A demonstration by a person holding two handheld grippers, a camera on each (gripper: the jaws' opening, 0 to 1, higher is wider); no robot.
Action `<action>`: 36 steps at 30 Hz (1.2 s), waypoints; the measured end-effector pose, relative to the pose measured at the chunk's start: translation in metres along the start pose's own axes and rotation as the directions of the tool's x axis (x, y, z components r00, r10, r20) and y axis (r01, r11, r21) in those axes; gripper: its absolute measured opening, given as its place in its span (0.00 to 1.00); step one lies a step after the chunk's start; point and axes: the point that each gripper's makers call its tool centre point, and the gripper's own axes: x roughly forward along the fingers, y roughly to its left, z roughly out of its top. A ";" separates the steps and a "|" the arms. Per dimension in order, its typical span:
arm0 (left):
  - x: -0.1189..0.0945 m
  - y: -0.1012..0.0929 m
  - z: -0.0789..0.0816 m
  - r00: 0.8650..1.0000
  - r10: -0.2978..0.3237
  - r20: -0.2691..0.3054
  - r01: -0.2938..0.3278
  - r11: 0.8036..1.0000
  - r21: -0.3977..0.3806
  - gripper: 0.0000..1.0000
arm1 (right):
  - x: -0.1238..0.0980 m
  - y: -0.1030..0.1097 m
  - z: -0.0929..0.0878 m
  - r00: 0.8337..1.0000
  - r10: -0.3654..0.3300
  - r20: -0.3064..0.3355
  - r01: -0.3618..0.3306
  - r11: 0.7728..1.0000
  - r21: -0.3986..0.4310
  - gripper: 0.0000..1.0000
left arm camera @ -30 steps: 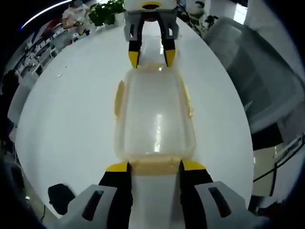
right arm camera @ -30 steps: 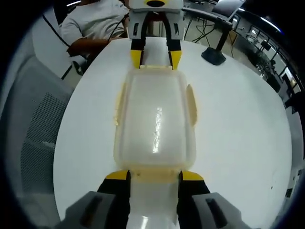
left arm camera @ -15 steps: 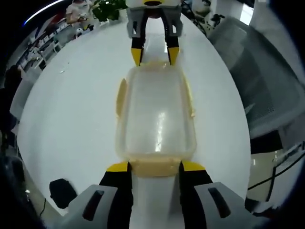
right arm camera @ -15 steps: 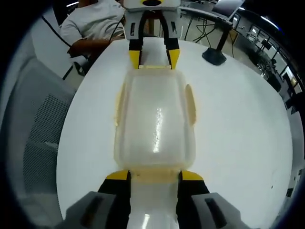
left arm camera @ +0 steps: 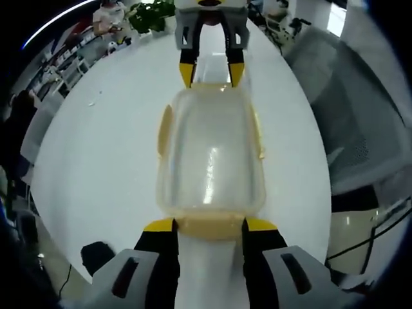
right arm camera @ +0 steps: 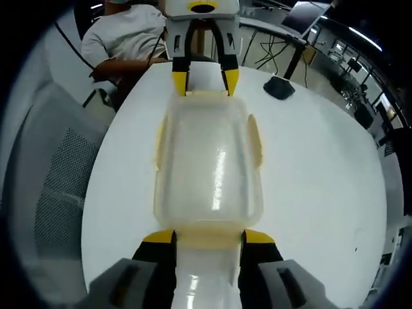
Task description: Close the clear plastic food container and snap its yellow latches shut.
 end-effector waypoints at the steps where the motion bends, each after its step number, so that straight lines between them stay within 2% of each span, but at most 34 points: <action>1: -0.001 -0.001 0.003 1.000 0.000 0.002 0.000 1.000 -0.001 0.36 | -0.002 0.000 -0.001 1.000 -0.001 0.002 0.001 1.000 0.001 0.35; 5: -0.004 0.000 0.009 1.000 0.015 -0.012 -0.015 1.000 0.012 0.36 | -0.010 -0.001 -0.001 1.000 -0.009 0.011 0.009 1.000 0.000 0.35; 14: -0.014 0.001 0.029 0.999 0.036 -0.006 -0.036 0.999 0.017 0.36 | -0.029 -0.002 -0.010 0.999 -0.035 0.026 0.035 0.999 -0.002 0.35; 22: -0.012 -0.004 0.046 0.999 0.039 -0.016 -0.039 0.999 0.027 0.36 | -0.042 0.003 -0.021 0.999 -0.043 0.031 0.044 0.999 -0.005 0.35; 36: -0.012 -0.012 0.081 0.999 0.044 0.005 -0.044 0.998 0.041 0.36 | -0.067 0.013 -0.046 0.998 -0.054 0.043 0.055 0.999 -0.001 0.35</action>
